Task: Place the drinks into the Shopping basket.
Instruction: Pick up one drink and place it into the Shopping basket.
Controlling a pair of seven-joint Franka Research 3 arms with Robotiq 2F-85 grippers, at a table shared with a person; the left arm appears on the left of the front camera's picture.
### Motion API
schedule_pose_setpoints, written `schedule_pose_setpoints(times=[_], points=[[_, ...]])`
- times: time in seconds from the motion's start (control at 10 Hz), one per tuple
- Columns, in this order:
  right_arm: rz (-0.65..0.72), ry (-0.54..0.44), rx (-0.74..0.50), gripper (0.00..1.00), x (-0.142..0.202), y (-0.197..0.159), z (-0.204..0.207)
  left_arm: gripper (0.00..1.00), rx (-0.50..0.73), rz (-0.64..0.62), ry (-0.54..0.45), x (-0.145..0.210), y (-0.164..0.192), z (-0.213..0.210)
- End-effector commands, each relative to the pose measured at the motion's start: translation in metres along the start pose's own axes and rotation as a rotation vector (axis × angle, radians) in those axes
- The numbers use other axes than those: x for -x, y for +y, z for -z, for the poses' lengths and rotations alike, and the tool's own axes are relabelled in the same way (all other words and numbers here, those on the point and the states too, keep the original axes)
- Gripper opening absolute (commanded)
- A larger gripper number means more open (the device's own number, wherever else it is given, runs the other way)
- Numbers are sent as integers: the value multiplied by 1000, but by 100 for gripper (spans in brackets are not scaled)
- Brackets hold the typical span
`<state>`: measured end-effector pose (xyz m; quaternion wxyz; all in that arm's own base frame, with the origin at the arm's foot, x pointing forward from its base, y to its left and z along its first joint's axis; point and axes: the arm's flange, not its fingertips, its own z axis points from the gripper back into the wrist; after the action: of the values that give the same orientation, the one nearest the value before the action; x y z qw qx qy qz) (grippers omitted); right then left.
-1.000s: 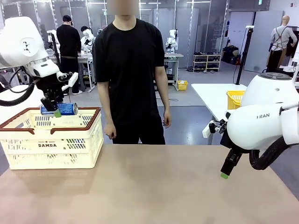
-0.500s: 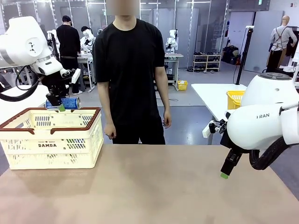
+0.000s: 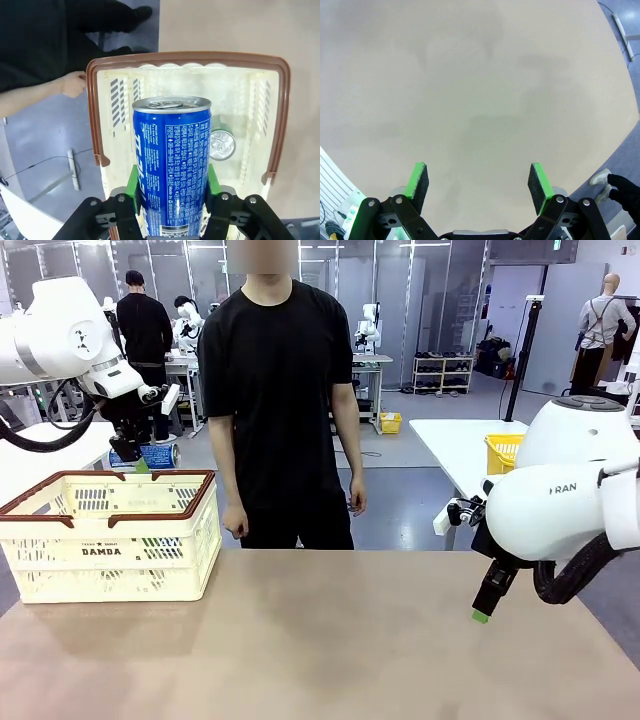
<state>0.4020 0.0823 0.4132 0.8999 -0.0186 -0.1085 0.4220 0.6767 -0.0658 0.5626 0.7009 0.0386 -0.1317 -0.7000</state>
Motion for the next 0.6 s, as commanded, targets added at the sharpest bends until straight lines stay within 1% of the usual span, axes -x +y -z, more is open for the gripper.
schedule_pose_setpoints(times=[0.0, 0.1, 0.5], points=[[9, -5, 13, 100, 0, 1, 0, 57, 43, 53, -16, -3, 3, -12], [9, -5, 13, 100, 0, 1, 0, 57, 0, 0, 0, 0, 0, 0], [9, -5, 13, 100, 0, 1, 0, 57, 0, 0, 0, 0, 0, 0]])
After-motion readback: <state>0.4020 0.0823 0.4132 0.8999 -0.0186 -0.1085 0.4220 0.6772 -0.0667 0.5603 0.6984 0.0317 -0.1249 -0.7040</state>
